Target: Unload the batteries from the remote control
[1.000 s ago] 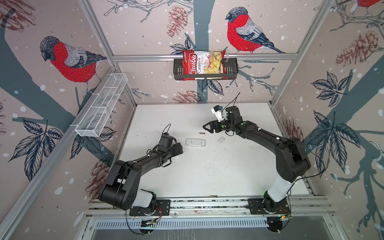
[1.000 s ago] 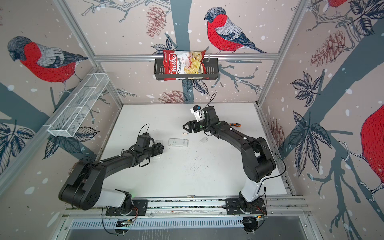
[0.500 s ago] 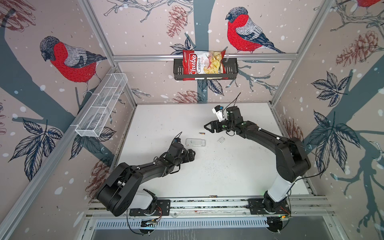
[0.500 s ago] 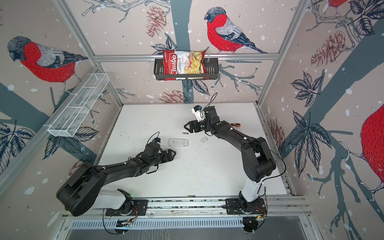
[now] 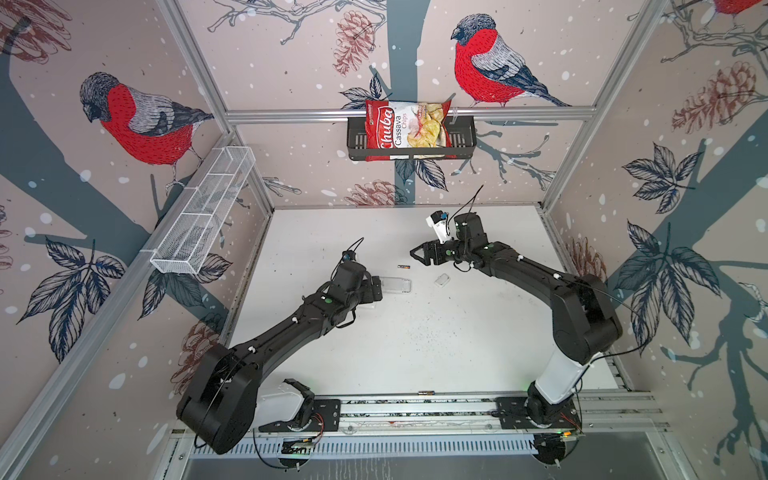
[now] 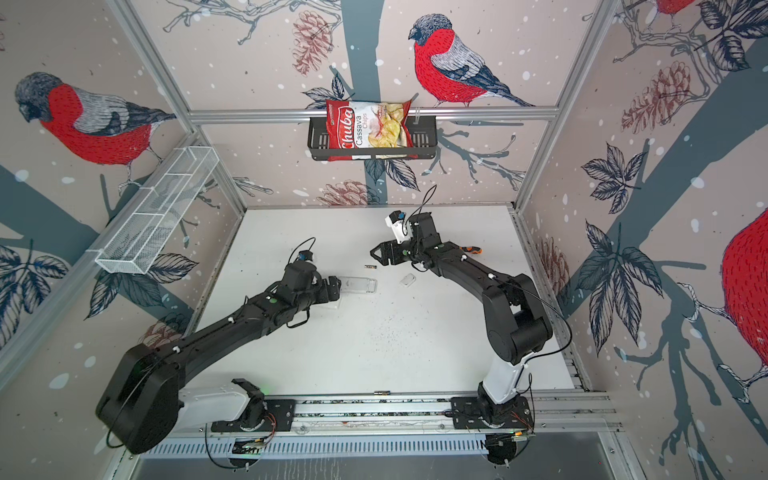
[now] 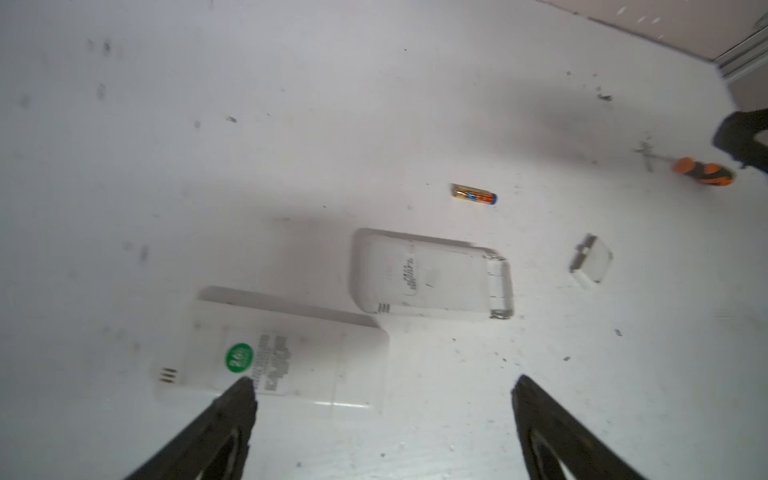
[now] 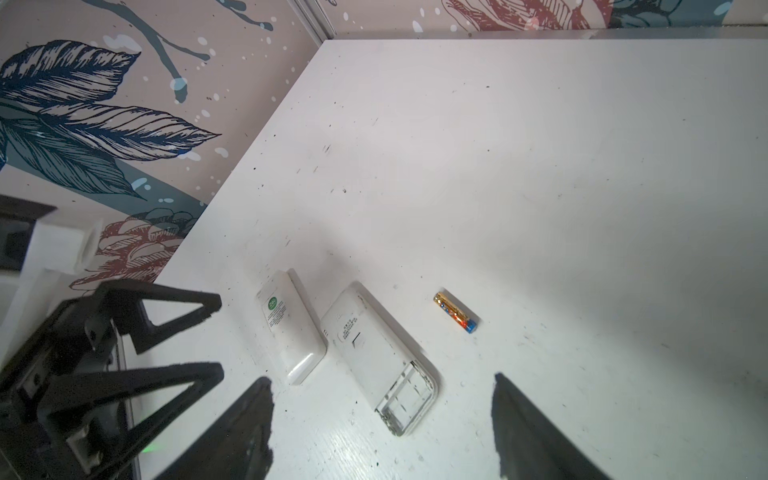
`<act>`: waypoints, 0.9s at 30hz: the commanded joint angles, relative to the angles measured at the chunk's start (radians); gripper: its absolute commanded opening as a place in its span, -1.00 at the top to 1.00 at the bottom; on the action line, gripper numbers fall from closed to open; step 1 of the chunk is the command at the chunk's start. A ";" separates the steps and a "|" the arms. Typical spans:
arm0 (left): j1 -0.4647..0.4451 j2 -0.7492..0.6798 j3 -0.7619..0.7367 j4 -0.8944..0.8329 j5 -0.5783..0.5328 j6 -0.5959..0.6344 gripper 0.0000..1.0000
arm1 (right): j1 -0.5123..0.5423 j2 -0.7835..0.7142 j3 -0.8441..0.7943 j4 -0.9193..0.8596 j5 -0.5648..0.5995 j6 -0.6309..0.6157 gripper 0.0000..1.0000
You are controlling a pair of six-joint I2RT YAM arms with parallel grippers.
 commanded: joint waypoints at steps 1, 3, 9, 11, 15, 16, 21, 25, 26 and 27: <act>0.007 0.037 0.091 -0.187 -0.090 0.204 -0.92 | -0.002 -0.018 -0.011 0.019 -0.002 -0.014 -0.66; 0.004 0.032 0.102 -0.164 -0.029 0.349 -0.92 | -0.009 -0.023 -0.021 0.035 -0.022 -0.012 -0.66; 0.011 -0.008 0.122 -0.089 -0.090 0.688 -0.92 | -0.042 -0.067 -0.067 0.092 -0.079 0.008 -0.66; 0.011 -0.007 0.127 -0.072 -0.061 0.810 -0.92 | -0.054 -0.089 -0.086 0.114 -0.091 0.019 -0.67; 0.013 0.000 0.121 -0.126 0.113 1.040 -0.92 | -0.073 -0.122 -0.113 0.159 -0.119 0.046 -0.67; 0.016 0.015 0.125 -0.151 0.125 1.081 -0.93 | -0.073 -0.125 -0.115 0.164 -0.125 0.051 -0.67; 0.024 0.117 0.177 -0.328 0.206 1.277 -0.92 | -0.073 -0.134 -0.121 0.171 -0.131 0.053 -0.67; 0.057 0.154 0.172 -0.341 0.174 1.394 -0.92 | -0.079 -0.135 -0.125 0.180 -0.135 0.056 -0.67; 0.065 0.169 0.174 -0.355 0.160 1.415 -0.92 | -0.080 -0.134 -0.126 0.183 -0.137 0.058 -0.67; 0.073 0.189 0.176 -0.369 0.142 1.437 -0.92 | -0.081 -0.133 -0.127 0.185 -0.139 0.059 -0.67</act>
